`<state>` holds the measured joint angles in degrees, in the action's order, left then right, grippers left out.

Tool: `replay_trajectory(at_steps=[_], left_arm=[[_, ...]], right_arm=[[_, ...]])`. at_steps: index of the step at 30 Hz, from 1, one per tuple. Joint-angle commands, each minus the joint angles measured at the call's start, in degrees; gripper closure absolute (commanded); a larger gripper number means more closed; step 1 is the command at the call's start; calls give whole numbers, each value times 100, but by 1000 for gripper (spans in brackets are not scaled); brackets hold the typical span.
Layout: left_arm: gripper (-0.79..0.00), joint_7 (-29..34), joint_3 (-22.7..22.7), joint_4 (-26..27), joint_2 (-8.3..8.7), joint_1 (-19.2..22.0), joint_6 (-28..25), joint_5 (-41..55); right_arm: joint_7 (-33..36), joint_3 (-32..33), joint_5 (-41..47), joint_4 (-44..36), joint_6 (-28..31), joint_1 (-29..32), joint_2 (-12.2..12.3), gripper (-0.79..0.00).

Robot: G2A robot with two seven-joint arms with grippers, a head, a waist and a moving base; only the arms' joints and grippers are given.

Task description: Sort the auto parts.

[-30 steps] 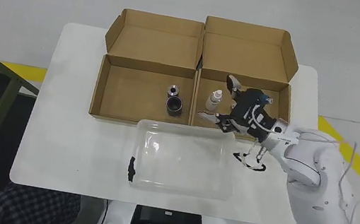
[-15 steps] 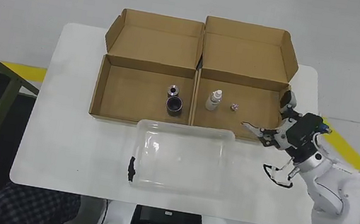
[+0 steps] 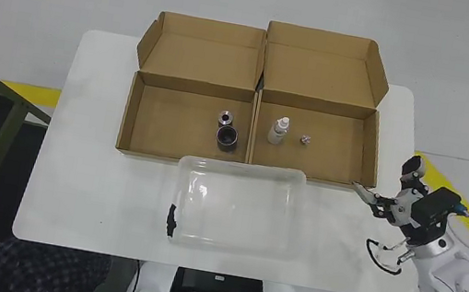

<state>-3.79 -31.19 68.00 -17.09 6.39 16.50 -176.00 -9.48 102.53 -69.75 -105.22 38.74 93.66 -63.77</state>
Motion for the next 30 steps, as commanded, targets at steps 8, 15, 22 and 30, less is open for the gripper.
replay_trajectory(at_steps=[8,15,22,30], left_arm=[[-785,0,0,0,0,0,0,0],[-784,0,0,0,0,0,0,0],[-785,0,0,0,0,0,0,0],[-784,0,0,0,0,0,0,0]], right_arm=[[-432,226,-219,-140,-94,544,3,-785],[-450,231,-221,-148,-106,566,2,-785],[-449,231,-220,-147,-105,566,2,-785],[-449,231,-220,-147,-105,566,2,-785]])
